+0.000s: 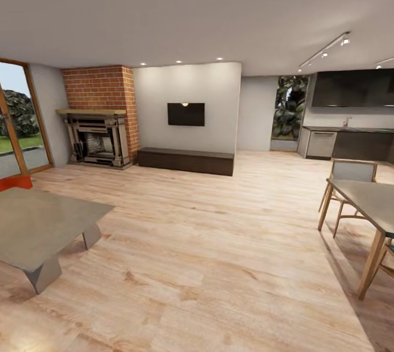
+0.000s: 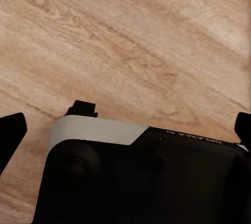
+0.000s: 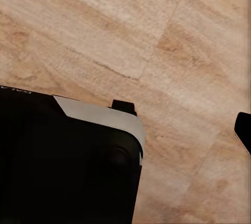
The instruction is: Move the two storage containers from the living room to the garage. In the garage, place one container on the floor and stack the other container on top of it (either order is fine).
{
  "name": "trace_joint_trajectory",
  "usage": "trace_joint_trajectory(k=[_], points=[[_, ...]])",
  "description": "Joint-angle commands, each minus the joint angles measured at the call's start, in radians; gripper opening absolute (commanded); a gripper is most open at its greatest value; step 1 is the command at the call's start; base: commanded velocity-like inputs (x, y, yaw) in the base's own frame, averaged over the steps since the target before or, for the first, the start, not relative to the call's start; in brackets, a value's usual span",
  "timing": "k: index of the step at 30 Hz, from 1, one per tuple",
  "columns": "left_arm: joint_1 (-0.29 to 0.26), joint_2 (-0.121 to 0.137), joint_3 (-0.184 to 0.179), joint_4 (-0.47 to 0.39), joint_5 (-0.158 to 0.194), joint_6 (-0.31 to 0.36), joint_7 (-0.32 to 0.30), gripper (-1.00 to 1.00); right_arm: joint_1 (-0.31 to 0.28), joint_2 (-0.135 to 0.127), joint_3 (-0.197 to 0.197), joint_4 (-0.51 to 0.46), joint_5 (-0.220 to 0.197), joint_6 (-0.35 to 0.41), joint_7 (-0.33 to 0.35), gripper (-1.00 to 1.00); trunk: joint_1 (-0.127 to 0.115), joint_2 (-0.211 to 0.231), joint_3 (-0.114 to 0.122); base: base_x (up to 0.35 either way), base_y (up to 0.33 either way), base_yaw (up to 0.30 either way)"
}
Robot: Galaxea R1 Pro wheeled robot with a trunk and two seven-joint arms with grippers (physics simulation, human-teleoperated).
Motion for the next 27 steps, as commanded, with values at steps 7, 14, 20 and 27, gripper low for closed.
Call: trace_joint_trajectory(k=[7, 14, 20, 27], points=[[-0.001, -0.002, -0.009, 0.000, 0.009, -0.001, 0.003, 1.00, -0.001, 0.001, 0.007, 0.003, 0.000, -0.004, -0.005, 1.00, 0.001, -0.001, -0.001, 0.332, 0.000, 0.000], [-0.001, -0.001, -0.008, 0.000, 0.010, 0.006, 0.004, 1.00, -0.001, 0.001, 0.005, 0.003, -0.001, -0.004, -0.005, 1.00, 0.001, -0.001, -0.001, 0.332, 0.000, 0.000], [-0.001, -0.001, -0.009, 0.000, 0.009, 0.003, 0.004, 1.00, -0.001, 0.001, 0.006, 0.003, -0.002, -0.004, -0.005, 1.00, 0.001, -0.001, -0.001, 0.332, 0.000, 0.000], [-0.001, -0.002, -0.009, 0.000, 0.010, 0.000, 0.004, 1.00, -0.001, 0.001, 0.006, 0.003, -0.002, -0.004, -0.005, 1.00, 0.001, -0.001, -0.001, 0.332, 0.000, 0.000]])
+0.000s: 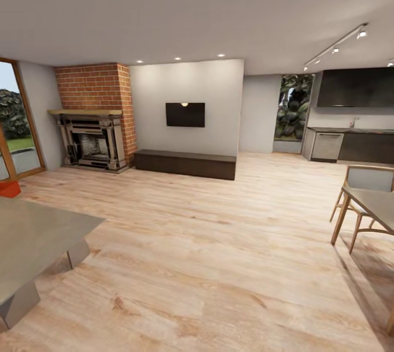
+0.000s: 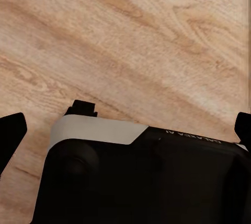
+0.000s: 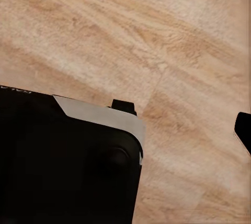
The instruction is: Move the two storage containers from the living room to the garage. In the garage, place one container on the floor and stack the other container on top of it (either order is fine).
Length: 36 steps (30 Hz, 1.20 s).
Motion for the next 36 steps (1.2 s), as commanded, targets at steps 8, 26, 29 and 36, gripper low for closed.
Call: trace_joint_trajectory(k=[8, 26, 29, 36], points=[[-0.001, -0.001, -0.009, 0.000, 0.008, -0.002, 0.003, 1.00, -0.001, 0.000, 0.007, 0.003, 0.001, -0.005, -0.005, 1.00, 0.001, -0.001, -0.001, 0.332, 0.000, 0.000], [-0.001, 0.005, -0.004, 0.000, 0.016, -0.001, 0.007, 1.00, -0.001, -0.004, -0.006, 0.003, -0.022, -0.006, -0.005, 1.00, 0.001, -0.001, -0.001, 0.332, 0.000, 0.000], [-0.001, 0.006, -0.002, 0.001, 0.024, -0.002, 0.009, 1.00, -0.001, -0.006, -0.013, 0.003, -0.051, -0.005, -0.005, 1.00, 0.001, -0.001, -0.001, 0.331, 0.000, 0.000], [-0.001, 0.017, -0.001, 0.000, 0.105, -0.001, 0.012, 1.00, -0.001, -0.033, -0.033, 0.003, -0.181, -0.004, -0.001, 1.00, 0.001, -0.001, -0.001, 0.332, 0.000, 0.000]])
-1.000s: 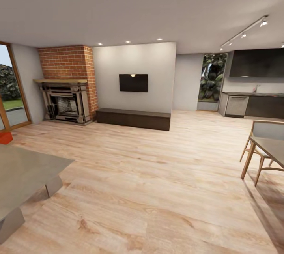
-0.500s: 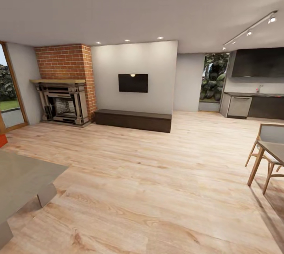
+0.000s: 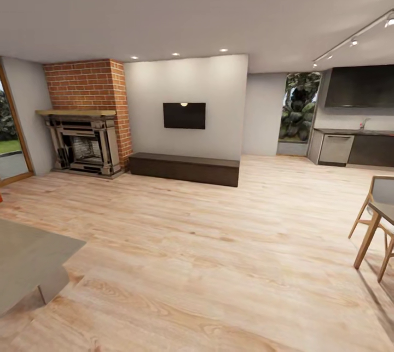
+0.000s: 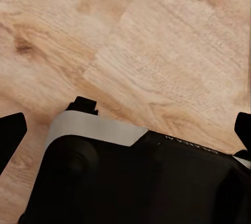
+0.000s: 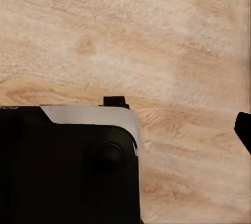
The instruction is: Move the two storage containers from the living room to the garage. In the garage, place one container on the floor and stack the other container on top of it (either order is fine).
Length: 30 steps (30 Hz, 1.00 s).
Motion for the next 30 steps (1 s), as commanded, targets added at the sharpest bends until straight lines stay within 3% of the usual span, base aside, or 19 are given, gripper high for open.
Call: trace_joint_trajectory(k=[1, 3, 8, 16, 21, 25, 27, 30], points=[[-0.001, 0.004, -0.009, 0.000, 0.030, -0.001, 0.004, 1.00, -0.001, -0.005, 0.008, 0.003, -0.030, -0.006, 0.002, 1.00, 0.001, -0.001, -0.001, 0.332, 0.000, 0.000], [-0.001, 0.008, -0.009, 0.000, 0.061, -0.001, 0.004, 1.00, -0.001, -0.010, 0.007, 0.003, -0.047, -0.006, 0.004, 1.00, 0.001, -0.001, -0.001, 0.332, 0.000, 0.000], [-0.001, 0.012, -0.010, -0.001, 0.096, -0.002, 0.004, 1.00, -0.001, -0.014, 0.007, 0.003, -0.060, -0.006, 0.006, 1.00, 0.001, -0.001, -0.001, 0.332, 0.000, 0.000], [-0.001, 0.011, -0.011, -0.001, 0.103, 0.001, 0.004, 1.00, -0.001, -0.014, 0.017, 0.002, -0.057, -0.005, 0.004, 1.00, 0.001, -0.001, -0.001, 0.332, 0.000, 0.000], [-0.001, 0.007, -0.017, -0.002, 0.081, 0.011, 0.003, 1.00, -0.001, -0.015, 0.019, 0.002, -0.056, -0.004, 0.011, 1.00, 0.001, -0.001, -0.001, 0.332, 0.000, 0.000], [-0.001, 0.007, -0.019, -0.002, 0.042, 0.014, 0.003, 1.00, -0.001, -0.015, 0.019, 0.002, -0.056, -0.004, 0.012, 1.00, 0.001, -0.001, -0.001, 0.332, 0.000, 0.000], [-0.001, 0.007, -0.019, -0.001, 0.000, 0.016, 0.003, 1.00, -0.001, -0.015, 0.019, 0.002, -0.056, -0.004, 0.011, 1.00, 0.001, -0.001, -0.001, 0.331, 0.000, 0.000], [-0.001, 0.010, -0.019, -0.001, -0.012, 0.028, 0.003, 1.00, -0.001, -0.015, 0.019, 0.002, -0.056, -0.004, 0.011, 1.00, 0.001, -0.001, -0.001, 0.332, 0.000, 0.000]])
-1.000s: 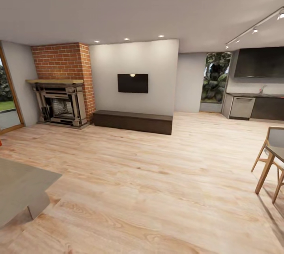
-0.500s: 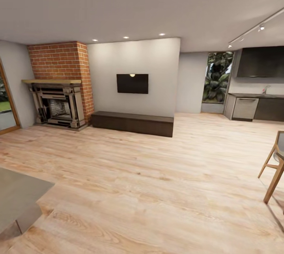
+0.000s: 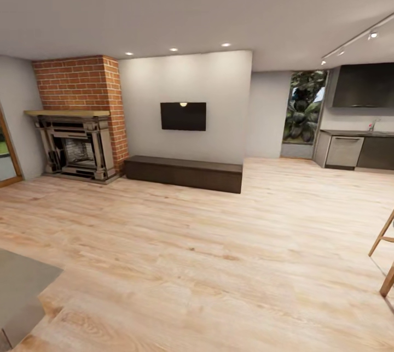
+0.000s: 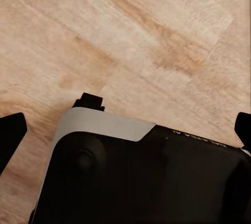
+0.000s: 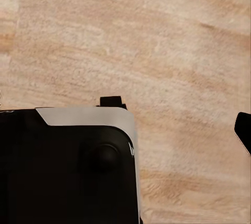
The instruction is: Move the two storage containers from the living room to the garage. In the garage, place one container on the floor and stack the other container on top of it (either order is fine).
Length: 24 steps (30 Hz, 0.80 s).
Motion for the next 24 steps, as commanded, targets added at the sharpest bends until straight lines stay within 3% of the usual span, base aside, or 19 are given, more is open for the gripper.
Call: trace_joint_trajectory(k=[1, 14, 24], points=[[-0.001, 0.000, -0.008, -0.001, 0.007, 0.009, 0.004, 1.00, -0.001, 0.000, 0.009, 0.003, -0.009, -0.006, 0.000, 1.00, 0.001, -0.001, -0.001, 0.332, 0.000, 0.000], [-0.001, 0.001, -0.009, -0.002, 0.003, 0.023, 0.004, 1.00, -0.001, 0.001, 0.010, 0.003, -0.009, -0.006, 0.000, 1.00, 0.001, -0.001, -0.001, 0.331, 0.000, 0.000], [-0.001, -0.002, -0.009, -0.002, 0.001, 0.023, 0.004, 1.00, -0.001, 0.016, 0.007, 0.003, 0.026, -0.008, 0.000, 1.00, 0.001, -0.001, -0.001, 0.331, 0.000, 0.000]])
